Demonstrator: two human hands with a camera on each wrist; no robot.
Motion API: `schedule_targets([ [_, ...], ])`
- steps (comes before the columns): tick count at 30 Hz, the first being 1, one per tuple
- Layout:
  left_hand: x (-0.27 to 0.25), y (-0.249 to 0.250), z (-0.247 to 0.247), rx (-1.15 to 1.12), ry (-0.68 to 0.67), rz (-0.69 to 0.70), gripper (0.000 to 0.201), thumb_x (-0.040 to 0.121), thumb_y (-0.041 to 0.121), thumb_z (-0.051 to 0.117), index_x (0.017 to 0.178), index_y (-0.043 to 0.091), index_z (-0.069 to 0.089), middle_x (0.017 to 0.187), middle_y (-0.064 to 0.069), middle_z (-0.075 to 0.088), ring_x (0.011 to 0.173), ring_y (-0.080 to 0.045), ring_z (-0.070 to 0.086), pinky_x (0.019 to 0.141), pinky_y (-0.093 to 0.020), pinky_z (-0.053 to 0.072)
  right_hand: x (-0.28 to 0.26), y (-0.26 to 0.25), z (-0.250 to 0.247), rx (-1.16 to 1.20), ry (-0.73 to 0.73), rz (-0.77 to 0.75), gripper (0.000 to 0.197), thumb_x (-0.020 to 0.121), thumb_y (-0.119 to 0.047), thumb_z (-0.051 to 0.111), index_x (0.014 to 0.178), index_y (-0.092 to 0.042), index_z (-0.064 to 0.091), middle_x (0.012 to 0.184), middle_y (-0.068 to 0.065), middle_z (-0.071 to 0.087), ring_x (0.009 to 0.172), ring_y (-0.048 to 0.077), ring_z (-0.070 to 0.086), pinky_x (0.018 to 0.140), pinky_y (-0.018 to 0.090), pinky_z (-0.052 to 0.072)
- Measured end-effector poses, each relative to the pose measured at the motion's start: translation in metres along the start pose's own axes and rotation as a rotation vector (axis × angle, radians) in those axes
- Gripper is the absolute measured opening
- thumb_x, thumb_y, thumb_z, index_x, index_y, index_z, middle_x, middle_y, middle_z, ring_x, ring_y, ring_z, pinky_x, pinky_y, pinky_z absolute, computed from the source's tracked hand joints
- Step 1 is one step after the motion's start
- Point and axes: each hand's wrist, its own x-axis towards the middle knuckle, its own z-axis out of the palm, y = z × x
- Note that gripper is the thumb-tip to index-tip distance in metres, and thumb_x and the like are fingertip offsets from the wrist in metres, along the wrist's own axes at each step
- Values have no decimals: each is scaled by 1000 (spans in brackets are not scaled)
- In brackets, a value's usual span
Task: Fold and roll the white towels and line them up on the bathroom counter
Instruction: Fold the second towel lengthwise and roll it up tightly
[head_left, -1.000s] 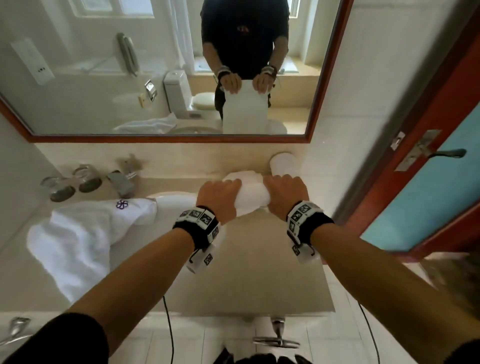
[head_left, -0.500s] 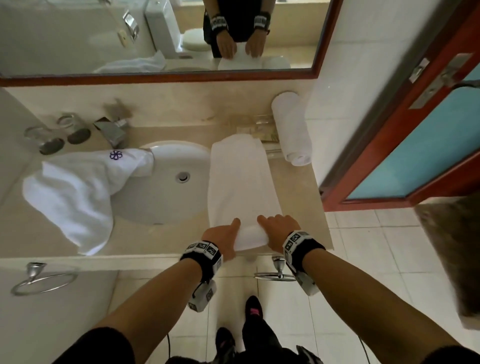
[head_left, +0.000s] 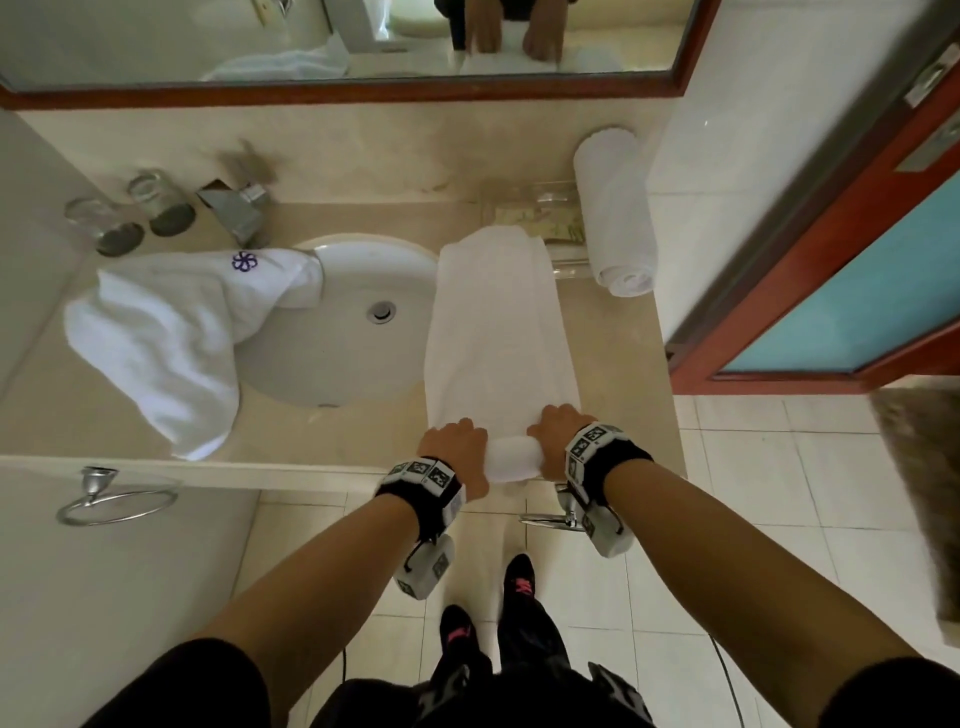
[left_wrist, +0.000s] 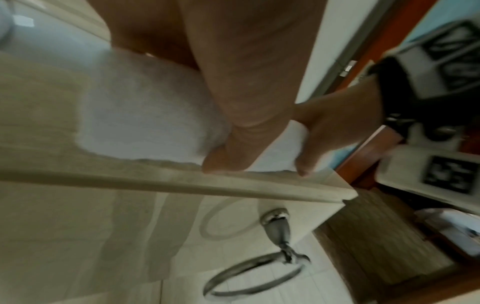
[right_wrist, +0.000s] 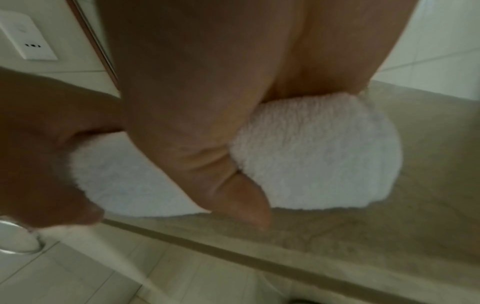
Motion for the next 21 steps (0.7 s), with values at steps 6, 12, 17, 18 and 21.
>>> schedule_targets([
  [6, -5, 23, 26, 124, 164, 103, 65, 76, 30, 69, 131, 20, 37, 123, -1, 52, 107, -27, 54, 89, -40, 40, 4, 2, -7, 26, -100, 66, 43, 88, -39, 51, 127, -20, 53, 128, 7, 45, 119, 29, 46, 98, 44, 42],
  [12, 20, 14, 2, -155, -43, 1, 52, 76, 34, 68, 124, 29, 49, 112, 3, 65, 99, -23, 64, 78, -32, 48, -1, -7, -1, 22, 39, 2, 74, 69, -41, 71, 133, -25, 38, 124, 3, 48, 119, 26, 45, 110, 56, 20],
  [17, 31, 8, -5, -217, -151, -2, 64, 69, 34, 75, 129, 31, 51, 120, 6, 63, 105, -22, 62, 86, -35, 51, 2, -16, 14, -27, 136, -72, 80, 64, -33, 78, 132, -24, 36, 123, 2, 51, 112, 26, 49, 93, 41, 36],
  [18, 29, 10, -2, -194, -120, -2, 58, 69, 35, 74, 124, 31, 53, 116, 6, 65, 102, -22, 63, 83, -34, 52, 7, -13, 11, -32, 108, -97, 80, 62, -36, 80, 130, -24, 38, 120, 1, 53, 109, 26, 51, 91, 40, 37],
  [21, 18, 21, 11, -104, 26, -12, 56, 71, 33, 72, 122, 27, 50, 115, 4, 62, 105, -23, 60, 82, -34, 49, 16, -9, 0, 9, 41, -138, 63, 66, -40, 78, 119, -26, 47, 111, -2, 59, 99, 22, 59, 83, 36, 43],
])
